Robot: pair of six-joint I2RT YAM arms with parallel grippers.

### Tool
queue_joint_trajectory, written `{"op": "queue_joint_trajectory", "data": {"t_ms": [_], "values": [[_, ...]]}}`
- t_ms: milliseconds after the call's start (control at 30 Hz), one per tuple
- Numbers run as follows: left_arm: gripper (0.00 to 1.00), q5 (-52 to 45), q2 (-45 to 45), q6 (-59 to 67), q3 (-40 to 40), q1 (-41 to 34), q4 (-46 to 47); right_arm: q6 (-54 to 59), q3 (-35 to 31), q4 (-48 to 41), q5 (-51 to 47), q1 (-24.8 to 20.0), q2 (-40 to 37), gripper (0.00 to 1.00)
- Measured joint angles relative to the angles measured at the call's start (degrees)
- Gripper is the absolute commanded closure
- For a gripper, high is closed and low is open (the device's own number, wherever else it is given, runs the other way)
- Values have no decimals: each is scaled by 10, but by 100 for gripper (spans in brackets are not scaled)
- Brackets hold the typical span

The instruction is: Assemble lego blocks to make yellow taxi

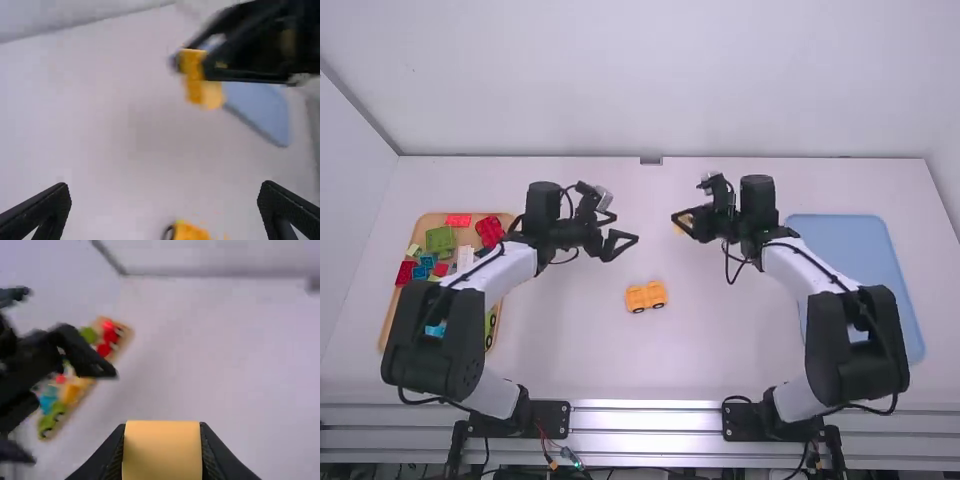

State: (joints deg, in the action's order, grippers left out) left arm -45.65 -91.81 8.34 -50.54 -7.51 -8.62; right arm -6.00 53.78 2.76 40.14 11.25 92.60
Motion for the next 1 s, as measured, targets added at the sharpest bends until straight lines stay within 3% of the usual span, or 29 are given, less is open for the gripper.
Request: {"op": "queue_joint_trajectory", "data": {"t_ms": [100,333,367,400,567,1000], "values": [[1,119,0,25,-29,0,37,39,40,-186,-139,36,-26,90],[1,238,0,37,-59,0,2,1,71,-355,-302,104,-2,85],[1,246,0,35,-61,0,0,-9,71,-361,-311,107,12,87],[1,254,0,33,-61,0,0,-30,71,-356,-322,108,39,100],[1,267,0,33,-61,1,1,-170,71,-319,-341,106,109,100],[1,273,0,33,-61,1,9,-668,71,-349,-342,98,115,100]]}}
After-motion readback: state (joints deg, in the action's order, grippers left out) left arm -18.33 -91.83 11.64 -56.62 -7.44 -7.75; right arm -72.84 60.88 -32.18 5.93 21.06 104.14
